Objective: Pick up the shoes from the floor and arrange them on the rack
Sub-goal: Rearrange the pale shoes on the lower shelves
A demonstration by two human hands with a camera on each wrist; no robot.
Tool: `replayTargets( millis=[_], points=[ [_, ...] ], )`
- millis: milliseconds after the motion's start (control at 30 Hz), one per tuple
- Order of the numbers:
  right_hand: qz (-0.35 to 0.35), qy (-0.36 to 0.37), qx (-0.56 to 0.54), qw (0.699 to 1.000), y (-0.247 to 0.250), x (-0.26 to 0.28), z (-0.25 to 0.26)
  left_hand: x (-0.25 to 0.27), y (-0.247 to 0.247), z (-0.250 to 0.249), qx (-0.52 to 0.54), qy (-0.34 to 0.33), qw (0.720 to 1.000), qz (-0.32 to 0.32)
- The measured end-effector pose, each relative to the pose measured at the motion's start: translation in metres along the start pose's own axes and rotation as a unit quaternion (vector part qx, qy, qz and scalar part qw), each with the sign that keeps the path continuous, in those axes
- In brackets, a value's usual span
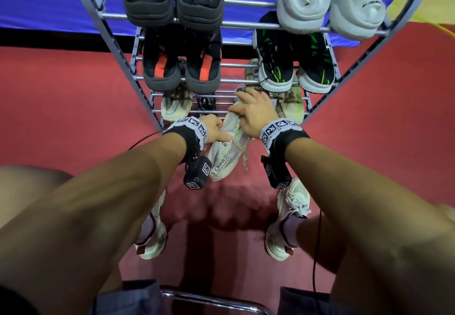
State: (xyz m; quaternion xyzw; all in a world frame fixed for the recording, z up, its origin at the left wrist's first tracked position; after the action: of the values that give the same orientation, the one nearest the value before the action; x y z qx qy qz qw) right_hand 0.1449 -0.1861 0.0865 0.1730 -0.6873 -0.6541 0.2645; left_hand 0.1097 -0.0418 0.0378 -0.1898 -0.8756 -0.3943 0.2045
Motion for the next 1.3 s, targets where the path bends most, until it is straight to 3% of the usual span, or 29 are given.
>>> replayTargets(
  millis=[100,233,267,367,400,500,600,633,733,900,1033,1167,1300],
  points=[
    [0.019,0.018,-0.045,0.999,-0.005,0.000,0.006,0.002,-0.001,0.008,0.138,0.069,0.988,0.008],
    [0.066,-0.106,-0.219,0.968,-0.021,0.002,-0.002,0.009,0.002,0.011,0.257,0.100,0.961,0.005],
    [0.088,-0.145,-0.282,0.944,-0.027,0.003,-0.003,0.009,0.004,0.013,0.282,0.104,0.954,-0.002],
    [0.156,-0.226,-0.497,0.824,-0.036,0.011,0.000,0.010,0.009,0.018,0.317,0.112,0.942,-0.025],
    [0.182,-0.237,-0.526,0.796,-0.039,0.012,0.001,0.008,0.009,0.022,0.327,0.118,0.937,-0.029],
    [0.231,-0.228,-0.534,0.781,-0.041,0.019,0.006,0.000,0.008,0.037,0.351,0.139,0.925,-0.030],
    [0.272,-0.233,-0.566,0.743,-0.051,0.021,0.009,-0.001,0.011,0.038,0.361,0.135,0.922,-0.041],
    [0.281,-0.238,-0.564,0.739,-0.051,0.022,0.010,0.003,0.013,0.033,0.365,0.130,0.921,-0.048],
    [0.265,-0.227,-0.529,0.773,-0.064,0.010,0.005,0.003,0.012,0.032,0.379,0.125,0.915,-0.058],
    [0.208,-0.245,-0.589,0.741,-0.055,0.001,0.015,-0.004,0.018,0.039,0.338,0.113,0.928,-0.107],
    [0.168,-0.267,-0.570,0.759,-0.063,-0.023,0.009,-0.009,0.027,0.048,0.316,0.113,0.930,-0.147],
    [0.145,-0.278,-0.544,0.779,-0.065,-0.044,0.007,-0.012,0.040,0.066,0.186,0.133,0.952,-0.204],
    [0.114,-0.303,-0.534,0.781,-0.068,-0.065,0.003,-0.014,0.042,0.070,0.159,0.099,0.962,-0.200]
  ],
)
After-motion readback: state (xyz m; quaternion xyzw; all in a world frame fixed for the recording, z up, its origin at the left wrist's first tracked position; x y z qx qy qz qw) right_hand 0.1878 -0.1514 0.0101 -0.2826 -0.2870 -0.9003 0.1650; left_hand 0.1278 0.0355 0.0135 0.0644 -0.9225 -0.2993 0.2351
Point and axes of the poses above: each hand's wrist, its own x-axis away from the middle knuckle, its own y-axis out of the back of the hand, z = x × y, the point moved 4 cm from there along -x, towards the middle knuckle, and after that the axes turned 5 degrees about x, right-handed, at the moved point
